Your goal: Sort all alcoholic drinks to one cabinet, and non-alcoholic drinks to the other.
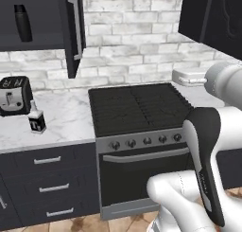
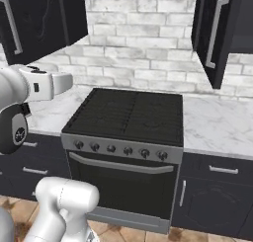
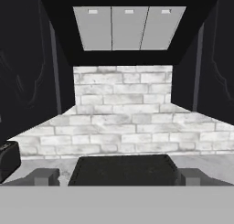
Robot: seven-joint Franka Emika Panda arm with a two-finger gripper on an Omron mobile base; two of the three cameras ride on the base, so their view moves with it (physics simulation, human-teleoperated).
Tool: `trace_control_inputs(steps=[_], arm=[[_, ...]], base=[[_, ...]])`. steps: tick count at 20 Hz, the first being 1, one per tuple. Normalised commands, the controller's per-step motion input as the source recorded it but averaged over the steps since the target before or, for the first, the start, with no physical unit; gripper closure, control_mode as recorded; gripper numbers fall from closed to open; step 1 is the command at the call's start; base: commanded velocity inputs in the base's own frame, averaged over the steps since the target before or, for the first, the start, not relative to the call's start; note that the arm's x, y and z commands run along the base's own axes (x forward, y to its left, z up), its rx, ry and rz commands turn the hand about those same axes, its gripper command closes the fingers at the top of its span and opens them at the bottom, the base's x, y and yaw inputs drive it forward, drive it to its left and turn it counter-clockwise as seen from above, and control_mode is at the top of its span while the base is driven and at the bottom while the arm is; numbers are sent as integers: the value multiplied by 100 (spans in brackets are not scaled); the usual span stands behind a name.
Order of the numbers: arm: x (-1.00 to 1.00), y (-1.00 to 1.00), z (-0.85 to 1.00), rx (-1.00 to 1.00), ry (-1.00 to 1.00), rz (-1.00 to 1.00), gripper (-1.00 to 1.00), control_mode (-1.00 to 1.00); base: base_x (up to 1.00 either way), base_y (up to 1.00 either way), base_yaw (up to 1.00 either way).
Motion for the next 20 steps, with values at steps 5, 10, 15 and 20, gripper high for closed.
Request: trace_control_inputs(steps=[5,10,15,20], arm=[[0,0,0,0,0,0,-100,100],[0,0,0,0,0,0,-100,100],[0,0,0,0,0,0,-100,100],[0,0,0,0,0,0,-100,100]], base=[[0,44,0],[0,43,0],[0,45,0],[0,45,0]])
